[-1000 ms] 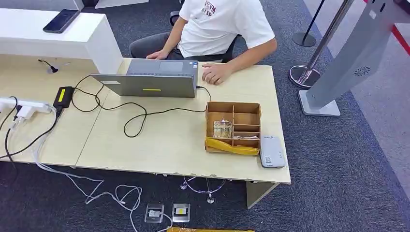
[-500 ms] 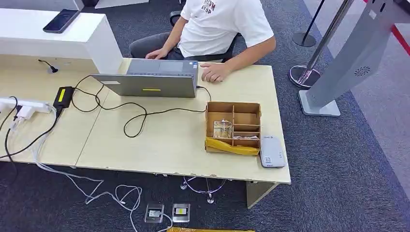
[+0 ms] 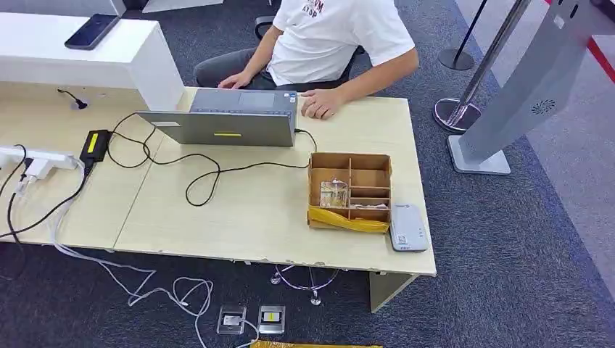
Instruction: Pass the card to the sensor for recognition and then transmit it.
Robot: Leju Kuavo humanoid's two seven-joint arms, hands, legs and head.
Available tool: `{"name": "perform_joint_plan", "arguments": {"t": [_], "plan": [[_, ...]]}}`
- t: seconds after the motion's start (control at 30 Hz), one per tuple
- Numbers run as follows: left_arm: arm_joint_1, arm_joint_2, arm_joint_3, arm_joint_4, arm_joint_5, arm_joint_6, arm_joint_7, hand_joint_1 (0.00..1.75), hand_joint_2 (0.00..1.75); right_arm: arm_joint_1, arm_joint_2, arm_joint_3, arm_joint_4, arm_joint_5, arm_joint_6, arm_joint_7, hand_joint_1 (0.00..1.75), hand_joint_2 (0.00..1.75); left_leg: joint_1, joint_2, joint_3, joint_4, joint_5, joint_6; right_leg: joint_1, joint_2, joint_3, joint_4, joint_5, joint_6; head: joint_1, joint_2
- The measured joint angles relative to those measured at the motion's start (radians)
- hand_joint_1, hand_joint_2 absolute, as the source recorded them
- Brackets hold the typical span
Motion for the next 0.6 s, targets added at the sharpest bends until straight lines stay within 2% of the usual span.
{"name": "perform_joint_plan", "arguments": {"t": [0.6], "plan": [[0.0,-0.001,0.0,0.0,-0.007,0.003,0.013,0.0,1.75,0.0,0.0,0.0,0.0,0.0,0.005,0.009,0.0,1.75,0.0,0.0,0.0,0.0,0.0,0.0,0.0,0.0,0.0,0.0,0.0,0.0,0.0,0.0]]}}
